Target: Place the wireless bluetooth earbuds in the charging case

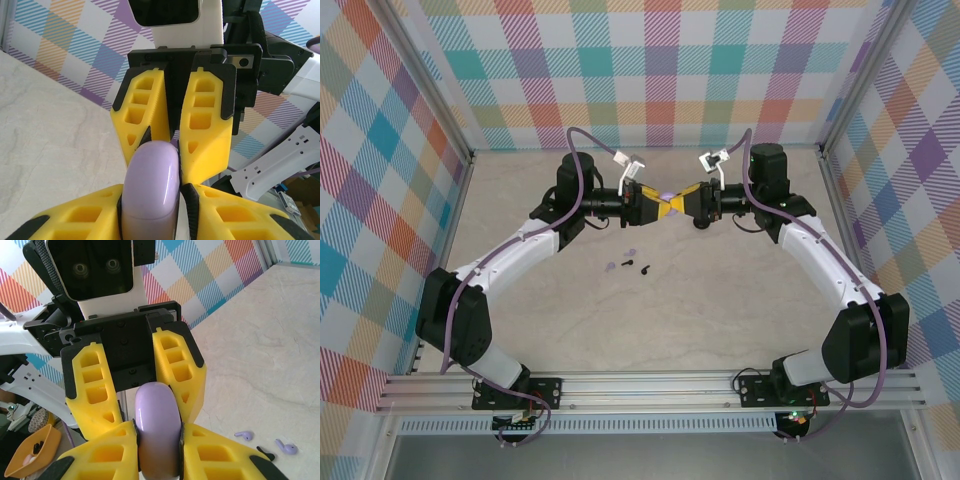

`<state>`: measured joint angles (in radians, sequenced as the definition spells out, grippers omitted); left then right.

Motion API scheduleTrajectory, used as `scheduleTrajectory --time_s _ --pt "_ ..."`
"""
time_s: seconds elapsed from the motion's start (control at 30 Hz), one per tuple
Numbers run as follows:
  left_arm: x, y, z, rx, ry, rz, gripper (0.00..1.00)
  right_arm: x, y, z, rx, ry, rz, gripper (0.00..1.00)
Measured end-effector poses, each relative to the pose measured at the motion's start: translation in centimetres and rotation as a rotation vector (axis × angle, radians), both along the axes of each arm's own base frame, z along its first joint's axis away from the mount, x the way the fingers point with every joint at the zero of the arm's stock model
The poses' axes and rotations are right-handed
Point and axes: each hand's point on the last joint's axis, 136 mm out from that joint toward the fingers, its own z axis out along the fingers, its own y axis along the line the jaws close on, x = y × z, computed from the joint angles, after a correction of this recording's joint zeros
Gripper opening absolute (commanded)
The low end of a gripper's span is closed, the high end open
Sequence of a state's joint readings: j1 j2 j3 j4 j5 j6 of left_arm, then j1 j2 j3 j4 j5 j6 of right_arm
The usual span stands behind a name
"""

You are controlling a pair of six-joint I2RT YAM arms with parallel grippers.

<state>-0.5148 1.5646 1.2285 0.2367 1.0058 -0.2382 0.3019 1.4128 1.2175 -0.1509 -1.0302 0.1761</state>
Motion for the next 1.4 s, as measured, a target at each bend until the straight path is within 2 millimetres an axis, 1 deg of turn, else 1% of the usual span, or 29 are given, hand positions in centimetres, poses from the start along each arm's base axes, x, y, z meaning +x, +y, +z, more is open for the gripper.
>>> scheduleTrajectory --time_s 0.1,0.3,0.5,0.63,0.73,0.77,0.83,0.9,1.0,1.03,1.13,1.27,1.4 --pt "-0.1 0.0 -0.1 0.002 0.004 -0.006 0.38 0.0 0.0 0.0 0.000 0.000 0.000 0.20" --pt "-0.1 -0.2 -0.7 0.019 0.025 -0.023 0.29 0.1 0.0 0.1 -0.002 -0.004 -0.005 0.20" --pt "-0.3 -0.2 -0.6 0.020 0.025 -0.033 0.22 0.0 0.0 0.2 -0.001 -0.003 0.003 0.21" --pt "-0.3 -0.2 -0.5 0.019 0.024 -0.035 0.17 -0.1 0.0 0.3 -0.005 -0.004 0.004 0.24" --pt "-0.3 -0.2 -0.6 0.023 0.023 -0.036 0.16 -0.2 0.0 0.0 -0.013 -0.001 0.005 0.29" --pt "-0.3 -0.2 -0.7 0.027 0.017 -0.037 0.16 -0.2 0.1 -0.1 -0.018 -0.002 0.003 0.33" --pt "-0.3 -0.1 -0.9 0.034 -0.002 -0.035 0.15 -0.2 0.2 -0.3 -0.029 0.004 -0.004 0.37" --pt "-0.2 -0.1 -1.2 0.043 -0.029 -0.023 0.15 -0.1 0.2 -0.6 -0.044 0.002 -0.014 0.44" --pt "-0.2 0.2 -1.8 0.061 -0.072 -0.002 0.16 -0.3 0.3 -1.2 -0.073 0.010 -0.027 0.51" --pt "-0.3 0.4 -2.0 0.066 -0.090 0.003 0.18 -0.4 0.3 -1.3 -0.082 0.008 -0.032 0.53" --pt "-0.8 0.8 -2.3 0.078 -0.152 0.012 0.19 -0.8 0.1 -1.2 -0.105 -0.002 -0.051 0.54" --pt "-1.7 0.8 -1.7 0.077 -0.240 0.004 0.19 -1.4 -0.2 -0.9 -0.134 -0.025 -0.077 0.55" --pt "-1.9 0.7 -1.2 0.071 -0.291 0.000 0.19 -2.0 0.2 -1.2 -0.165 -0.032 -0.074 0.55"
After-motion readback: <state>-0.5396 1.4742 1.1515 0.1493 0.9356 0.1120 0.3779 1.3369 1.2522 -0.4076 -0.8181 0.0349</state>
